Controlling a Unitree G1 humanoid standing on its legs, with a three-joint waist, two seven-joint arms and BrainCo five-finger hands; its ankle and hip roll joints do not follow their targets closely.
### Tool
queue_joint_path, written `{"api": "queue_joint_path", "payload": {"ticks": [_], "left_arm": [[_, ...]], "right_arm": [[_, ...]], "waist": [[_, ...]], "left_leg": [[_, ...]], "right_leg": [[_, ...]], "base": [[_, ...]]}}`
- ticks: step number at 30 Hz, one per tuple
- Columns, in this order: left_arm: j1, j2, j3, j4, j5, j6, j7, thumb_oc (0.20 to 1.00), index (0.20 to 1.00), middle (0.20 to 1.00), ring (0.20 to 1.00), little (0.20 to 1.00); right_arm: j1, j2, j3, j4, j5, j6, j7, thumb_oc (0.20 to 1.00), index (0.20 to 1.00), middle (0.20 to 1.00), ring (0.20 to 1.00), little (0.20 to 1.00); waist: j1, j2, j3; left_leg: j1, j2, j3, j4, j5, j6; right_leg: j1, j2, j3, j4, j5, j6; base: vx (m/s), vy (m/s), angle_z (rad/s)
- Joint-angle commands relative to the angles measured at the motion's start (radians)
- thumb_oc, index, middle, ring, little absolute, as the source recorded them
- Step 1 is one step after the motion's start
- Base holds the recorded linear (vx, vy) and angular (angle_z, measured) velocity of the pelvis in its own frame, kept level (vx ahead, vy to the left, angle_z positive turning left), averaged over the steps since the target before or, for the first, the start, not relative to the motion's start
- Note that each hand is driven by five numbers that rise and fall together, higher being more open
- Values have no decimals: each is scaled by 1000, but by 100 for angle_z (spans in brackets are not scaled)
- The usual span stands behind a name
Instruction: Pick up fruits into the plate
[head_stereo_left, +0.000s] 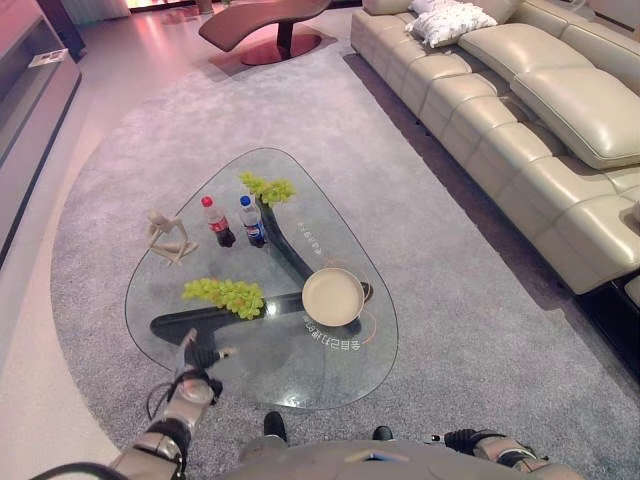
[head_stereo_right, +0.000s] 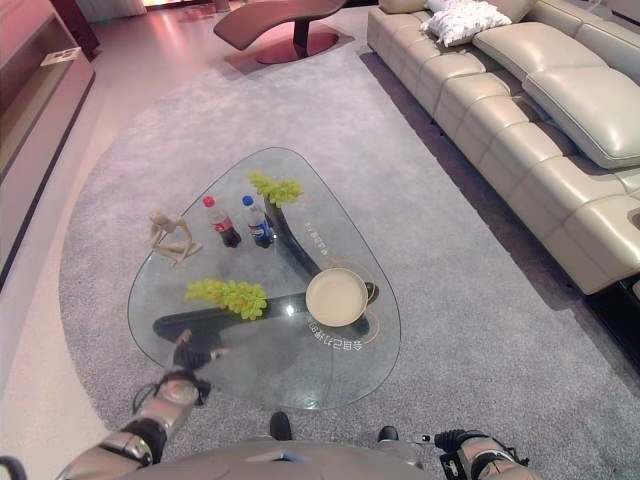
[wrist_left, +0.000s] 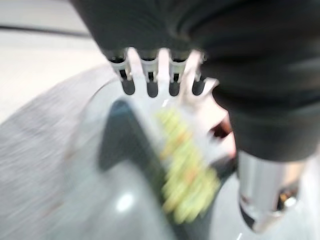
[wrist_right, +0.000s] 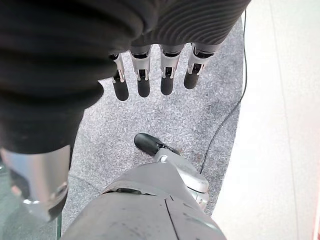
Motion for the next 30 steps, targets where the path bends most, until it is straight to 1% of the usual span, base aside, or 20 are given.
{"api": "queue_joint_path", "payload": {"ticks": [1, 2, 3, 4, 5, 6, 7, 8, 12, 15, 18, 19, 21, 22, 24, 26, 27, 30], "left_arm": [[-119, 102, 44, -59, 180, -4, 19, 1000, 1000, 1000, 1000, 1000], [-131, 129, 32, -89, 204, 2, 11, 1000, 1000, 1000, 1000, 1000], [-149, 159, 15, -116, 263, 7, 0, 1000, 1000, 1000, 1000, 1000], [-150, 160, 15, -116, 263, 7, 0, 1000, 1000, 1000, 1000, 1000], [-201, 220, -31, -155, 311, 23, -12, 1000, 1000, 1000, 1000, 1000], [-234, 246, -51, -160, 326, 23, -19, 1000, 1000, 1000, 1000, 1000], [-246, 255, -59, -162, 352, 22, -25, 1000, 1000, 1000, 1000, 1000], [-301, 307, -103, -175, 372, 24, -33, 1000, 1000, 1000, 1000, 1000], [-400, 385, -152, -169, 358, 20, -28, 1000, 1000, 1000, 1000, 1000], [-501, 428, -190, -143, 366, 34, -33, 1000, 1000, 1000, 1000, 1000], [-617, 476, -254, -95, 453, 32, -46, 1000, 1000, 1000, 1000, 1000], [-631, 483, -264, -89, 459, 30, -43, 1000, 1000, 1000, 1000, 1000], [-719, 518, -329, -51, 505, 44, -62, 1000, 1000, 1000, 1000, 1000], [-730, 522, -336, -47, 507, 44, -64, 1000, 1000, 1000, 1000, 1000], [-810, 544, -380, -16, 517, 70, -95, 1000, 1000, 1000, 1000, 1000], [-837, 549, -395, 1, 516, 80, -101, 1000, 1000, 1000, 1000, 1000], [-868, 554, -414, 21, 521, 87, -116, 1000, 1000, 1000, 1000, 1000], [-891, 561, -431, 43, 517, 85, -138, 1000, 1000, 1000, 1000, 1000]], "right_arm": [[-28, -23, 58, 20, 13, 12, -19, 1000, 1000, 1000, 1000, 1000], [-23, -27, 57, 16, 14, 10, -22, 1000, 1000, 1000, 1000, 1000], [-24, -34, 57, 12, 18, 11, -21, 1000, 1000, 1000, 1000, 1000], [-24, -34, 56, 12, 17, 11, -21, 1000, 1000, 1000, 1000, 1000], [-43, -50, 61, 11, 27, 9, -18, 1000, 1000, 1000, 1000, 1000], [-59, -61, 63, 13, 32, 5, -13, 1000, 1000, 1000, 1000, 1000], [-65, -67, 63, 13, 36, 5, -12, 1000, 1000, 1000, 1000, 1000], [-90, -85, 72, 11, 49, 0, -12, 1000, 1000, 1000, 1000, 1000], [-124, -118, 88, -10, 65, -12, -13, 1000, 1000, 1000, 1000, 1000], [-145, -141, 98, -27, 80, -35, -20, 1000, 1000, 1000, 1000, 1000], [-176, -170, 105, -45, 93, -52, -27, 1000, 1000, 1000, 1000, 1000], [-180, -175, 107, -47, 96, -54, -26, 1000, 1000, 1000, 1000, 1000], [-204, -198, 109, -53, 109, -63, -30, 1000, 1000, 1000, 1000, 1000], [-206, -201, 109, -54, 110, -66, -30, 1000, 1000, 1000, 1000, 1000], [-219, -219, 105, -61, 128, -74, -35, 1000, 1000, 1000, 1000, 1000], [-219, -226, 104, -67, 132, -80, -36, 1000, 1000, 1000, 1000, 1000], [-218, -233, 106, -73, 139, -84, -38, 1000, 1000, 1000, 1000, 1000], [-203, -245, 100, -85, 143, -94, -45, 1000, 1000, 1000, 1000, 1000]], "waist": [[6, -3, 43], [4, -1, 47], [2, 2, 53], [2, 1, 53], [-4, 9, 75], [-8, 14, 90], [-10, 16, 96], [-20, 25, 125], [-43, 35, 183], [-60, 33, 235], [-73, 24, 301], [-74, 23, 310], [-83, 16, 356], [-84, 15, 362], [-95, 9, 399], [-101, 5, 402], [-109, 0, 402], [-123, -3, 402]], "left_leg": [[30, 38, -69, 2, -56, 10], [24, 37, -69, 2, -52, 8], [14, 36, -69, 2, -48, 7], [13, 36, -69, 2, -48, 7], [-10, 34, -68, 2, -42, 7], [-24, 33, -68, 3, -39, 7], [-30, 32, -67, 3, -38, 7], [-51, 28, -65, 7, -34, 7], [-89, 16, -63, 13, -27, 11], [-130, 9, -52, 25, -20, 12], [-201, 0, -37, 86, -27, 10], [-211, -2, -36, 95, -28, 10], [-273, -9, -25, 145, -32, 13], [-282, -10, -24, 151, -33, 14], [-343, -17, -16, 202, -43, 19], [-383, -19, -14, 226, -47, 23], [-436, -24, -12, 251, -51, 27], [-502, -22, -8, 289, -58, 30]], "right_leg": [[-26, -66, -38, 29, 67, 42], [-32, -67, -38, 30, 68, 43], [-42, -69, -37, 32, 69, 44], [-43, -69, -37, 32, 69, 44], [-72, -71, -30, 41, 69, 42], [-89, -71, -25, 47, 69, 41], [-96, -71, -23, 49, 69, 40], [-122, -70, -11, 60, 69, 36], [-171, -64, 21, 76, 69, 29], [-220, -55, 40, 100, 68, 24], [-287, -54, 48, 136, 72, 22], [-297, -54, 49, 141, 73, 22], [-359, -51, 54, 183, 74, 22], [-368, -51, 55, 189, 74, 22], [-434, -51, 58, 233, 72, 24], [-478, -52, 59, 255, 71, 25], [-534, -49, 62, 279, 70, 24], [-601, -46, 68, 308, 67, 22]], "base": [[0, 0, 0], [0, 0, 0], [0, 0, 0], [-133, 13, -1], [-172, 33, -1], [-192, 42, -1], [-162, 74, 0], [-117, 77, -3], [-67, 71, -8], [-91, 44, -12], [-94, 24, -11], [-87, 20, -15], [-90, 22, -8], [-93, 16, -13], [-70, 10, -11], [-39, 10, -5], [-41, 11, -12], [-29, 17, -10]]}}
